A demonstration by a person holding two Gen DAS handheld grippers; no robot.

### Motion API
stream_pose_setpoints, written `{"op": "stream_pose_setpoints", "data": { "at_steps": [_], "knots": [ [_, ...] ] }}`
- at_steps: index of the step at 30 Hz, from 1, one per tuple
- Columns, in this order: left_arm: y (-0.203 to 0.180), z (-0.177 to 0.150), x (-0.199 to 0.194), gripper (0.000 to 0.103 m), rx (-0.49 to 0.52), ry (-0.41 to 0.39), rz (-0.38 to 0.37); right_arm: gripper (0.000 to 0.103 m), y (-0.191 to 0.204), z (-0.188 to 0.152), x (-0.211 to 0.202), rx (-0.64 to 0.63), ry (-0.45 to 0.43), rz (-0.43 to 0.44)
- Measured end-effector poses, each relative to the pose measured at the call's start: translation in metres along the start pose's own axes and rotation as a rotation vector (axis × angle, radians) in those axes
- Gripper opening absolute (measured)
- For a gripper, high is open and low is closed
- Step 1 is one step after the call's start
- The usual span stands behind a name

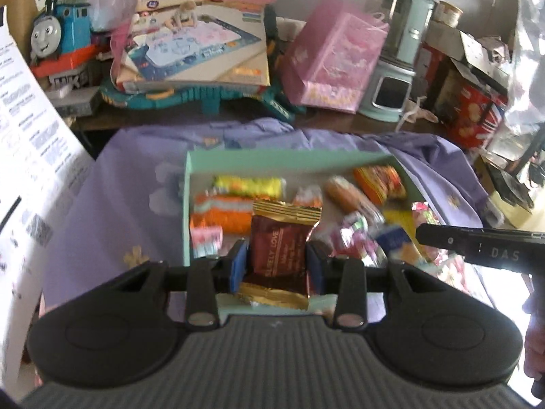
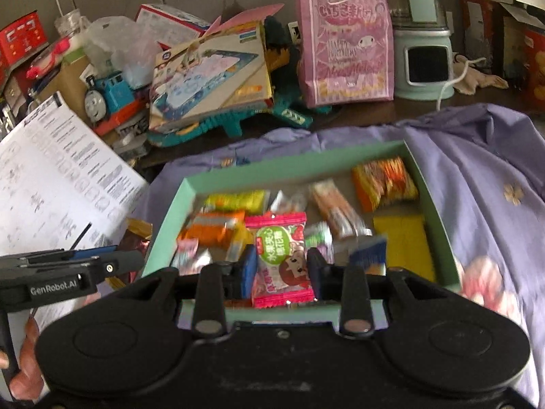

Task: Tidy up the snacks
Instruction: 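Carry both packets into the green box and open both tools, then move both tools back over the candies beside the box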

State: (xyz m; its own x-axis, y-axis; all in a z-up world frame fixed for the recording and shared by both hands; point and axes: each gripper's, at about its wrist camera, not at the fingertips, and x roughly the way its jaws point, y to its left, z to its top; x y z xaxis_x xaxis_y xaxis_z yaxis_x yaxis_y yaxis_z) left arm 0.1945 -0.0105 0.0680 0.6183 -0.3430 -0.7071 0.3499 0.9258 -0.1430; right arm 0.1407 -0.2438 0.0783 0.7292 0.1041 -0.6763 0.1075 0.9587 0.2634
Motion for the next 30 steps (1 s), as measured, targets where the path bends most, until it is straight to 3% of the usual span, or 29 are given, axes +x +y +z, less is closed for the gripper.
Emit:
{"op": "stream_pose_setpoints", "data": {
  "at_steps": [7, 14, 16, 17, 18, 19, 21, 30],
  "knots": [
    [0.001, 0.028, 0.042, 0.037, 0.004, 0.025, 0.016, 0.031, 0.003, 0.041, 0.045, -0.006, 0.009, -0.012],
    [0.005, 0.035, 0.075, 0.038, 0.003, 0.066, 0.023, 0.031, 0.0, 0.048, 0.088, 0.015, 0.047, -0.02],
    [0.007, 0.036, 0.083, 0.041, -0.004, 0.079, 0.032, 0.039, -0.001, 0.05, 0.096, 0.023, 0.044, -0.025],
    [0.007, 0.036, 0.087, 0.055, -0.008, 0.084, 0.047, 0.048, -0.002, 0.05, 0.099, 0.026, 0.039, -0.028],
    [0.008, 0.036, 0.09, 0.069, -0.009, 0.09, 0.061, 0.078, -0.003, 0.05, 0.1, 0.034, 0.034, -0.032],
    [0.007, 0.036, 0.092, 0.1, -0.014, 0.093, 0.089, 0.103, -0.005, 0.048, 0.099, 0.049, 0.022, -0.042],
    [0.007, 0.032, 0.092, 0.103, -0.017, 0.078, 0.144, 0.103, -0.008, 0.044, 0.095, 0.081, -0.002, -0.041],
    [0.003, 0.018, 0.087, 0.103, -0.03, 0.123, 0.142, 0.103, -0.008, 0.023, 0.083, 0.086, 0.081, -0.059]
  ]
}}
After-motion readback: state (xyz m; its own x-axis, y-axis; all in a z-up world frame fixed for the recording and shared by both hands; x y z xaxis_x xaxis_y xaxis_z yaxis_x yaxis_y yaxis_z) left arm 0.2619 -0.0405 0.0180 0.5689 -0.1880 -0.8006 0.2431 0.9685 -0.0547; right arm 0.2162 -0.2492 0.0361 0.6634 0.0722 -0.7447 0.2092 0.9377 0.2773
